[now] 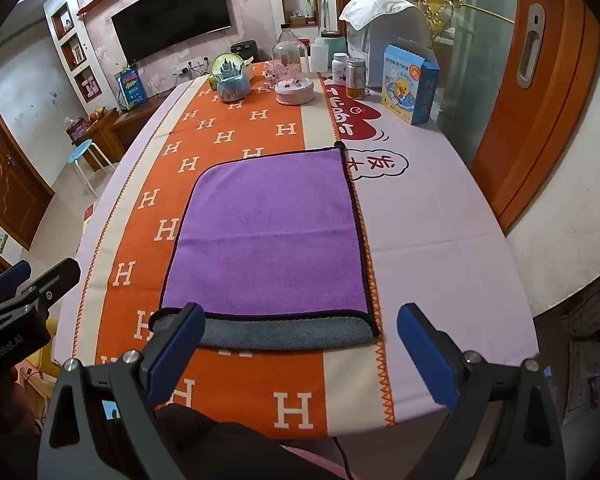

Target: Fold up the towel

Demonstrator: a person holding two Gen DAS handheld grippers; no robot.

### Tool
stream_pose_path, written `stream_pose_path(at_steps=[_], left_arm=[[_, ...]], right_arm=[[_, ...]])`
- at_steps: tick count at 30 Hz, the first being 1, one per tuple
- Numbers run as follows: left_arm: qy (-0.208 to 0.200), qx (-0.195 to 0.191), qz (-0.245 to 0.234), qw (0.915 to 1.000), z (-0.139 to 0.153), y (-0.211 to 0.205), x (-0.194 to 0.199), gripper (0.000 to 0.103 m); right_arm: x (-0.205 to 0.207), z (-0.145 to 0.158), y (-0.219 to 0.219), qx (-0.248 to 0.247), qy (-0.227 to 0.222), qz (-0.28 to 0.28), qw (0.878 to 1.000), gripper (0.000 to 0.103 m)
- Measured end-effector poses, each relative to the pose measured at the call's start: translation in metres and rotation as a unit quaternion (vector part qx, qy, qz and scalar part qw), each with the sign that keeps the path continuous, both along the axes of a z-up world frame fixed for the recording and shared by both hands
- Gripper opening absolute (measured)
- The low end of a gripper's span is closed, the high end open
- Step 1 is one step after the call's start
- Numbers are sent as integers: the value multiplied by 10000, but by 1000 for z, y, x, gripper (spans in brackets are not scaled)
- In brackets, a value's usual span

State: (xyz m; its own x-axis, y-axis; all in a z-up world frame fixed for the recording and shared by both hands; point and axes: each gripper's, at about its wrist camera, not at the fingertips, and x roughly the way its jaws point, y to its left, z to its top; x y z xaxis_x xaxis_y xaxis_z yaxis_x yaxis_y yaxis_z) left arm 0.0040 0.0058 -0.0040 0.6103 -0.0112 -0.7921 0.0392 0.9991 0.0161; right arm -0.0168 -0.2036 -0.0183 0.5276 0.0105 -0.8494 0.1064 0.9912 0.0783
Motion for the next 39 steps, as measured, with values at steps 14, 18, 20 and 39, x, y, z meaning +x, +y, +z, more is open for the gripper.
stream_pose_path(at_steps=[14,18,20,39], left_arm=[[111,8,93,9999,-6,6,7,99],[151,22,132,9998,-5,7,9,99],[177,29,131,9998,-6,7,9,100],[318,-67,8,9995,-12,8,7,99]], right_arm=[[0,-2,-1,-16,6,-12,10000,97],[0,-3,-1,-14,35,-23,10000,97],[0,-5,-2,-5,70,-34,10000,97],[-7,-15,-7,235,159,-76,9996,97]])
